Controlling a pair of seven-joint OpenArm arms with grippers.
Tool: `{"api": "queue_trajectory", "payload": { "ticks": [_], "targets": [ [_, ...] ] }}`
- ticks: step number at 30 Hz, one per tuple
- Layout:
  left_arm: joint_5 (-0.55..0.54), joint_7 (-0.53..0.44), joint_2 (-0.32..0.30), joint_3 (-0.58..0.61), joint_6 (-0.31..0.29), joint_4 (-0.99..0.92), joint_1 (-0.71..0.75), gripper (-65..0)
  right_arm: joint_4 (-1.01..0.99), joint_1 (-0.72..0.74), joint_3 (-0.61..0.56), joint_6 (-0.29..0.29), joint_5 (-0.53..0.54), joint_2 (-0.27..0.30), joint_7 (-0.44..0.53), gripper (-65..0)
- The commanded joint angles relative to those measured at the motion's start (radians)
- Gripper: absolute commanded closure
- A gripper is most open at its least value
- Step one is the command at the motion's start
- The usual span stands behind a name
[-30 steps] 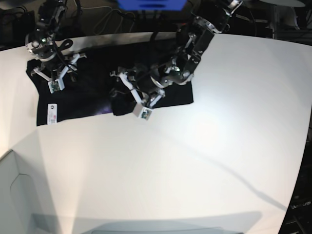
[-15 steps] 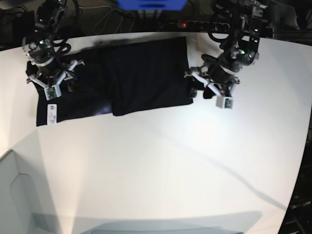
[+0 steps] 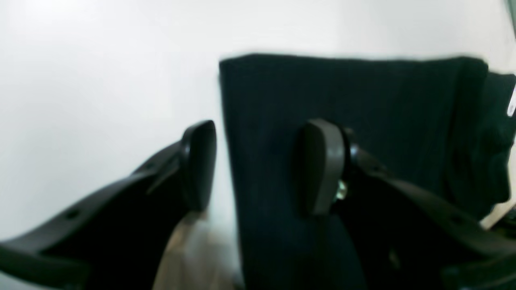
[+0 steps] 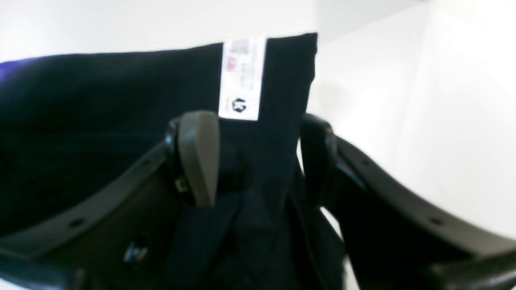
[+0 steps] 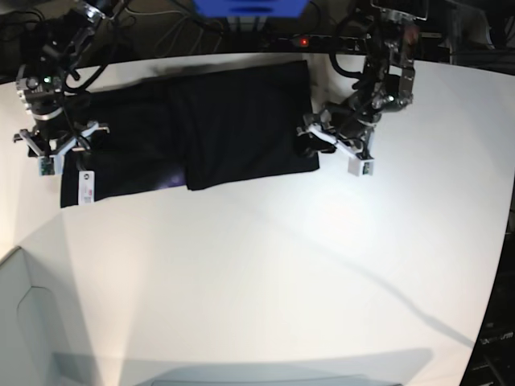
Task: Fold the T-shirt properly
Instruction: 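Grasp the sleeve end of the folded bundle with the right gripper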
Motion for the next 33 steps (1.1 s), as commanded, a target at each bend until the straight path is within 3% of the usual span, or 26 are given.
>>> {"api": "queue_trajectory", "payload": {
  "ticks": [1, 10, 24, 27, 31, 33],
  "targets": [
    [-0.003, 0.010, 0.000, 0.000, -0.001, -0.002, 0.006, -33.2, -0.005, 0.009, 0.014, 0.009, 0.009, 0.022, 0.019, -33.3],
    [0.001, 0.008, 0.025, 0.000, -0.001, -0.108, -0.086, -33.2, -0.201, 0.052, 0.026, 0.009, 0.008, 0.085, 0.023, -33.3],
    [0.007, 0.010, 0.029, 0.055, 0.001, -0.109, -0.151, -33.2, -0.350, 0.059, 0.020, 0.009, 0.008, 0.089, 0.019, -32.1],
    [0.007, 0.010, 0.029, 0.050, 0.001, -0.109, -0.151, -33.2, -0.376, 0.059, 0.018, 0.009, 0.008, 0.091, 0.019, -24.4],
    [0.000, 0.010, 0.023, 0.047, 0.001, -0.105, -0.151, -33.2, -0.385, 0.059, 0.018, 0.009, 0.008, 0.091, 0.019, -2.0],
    [0.000, 0.010, 0.022, 0.047, 0.001, -0.097, -0.151, -33.2, -0.385, 0.059, 0.017, 0.009, 0.008, 0.091, 0.019, 0.0]
  ]
}}
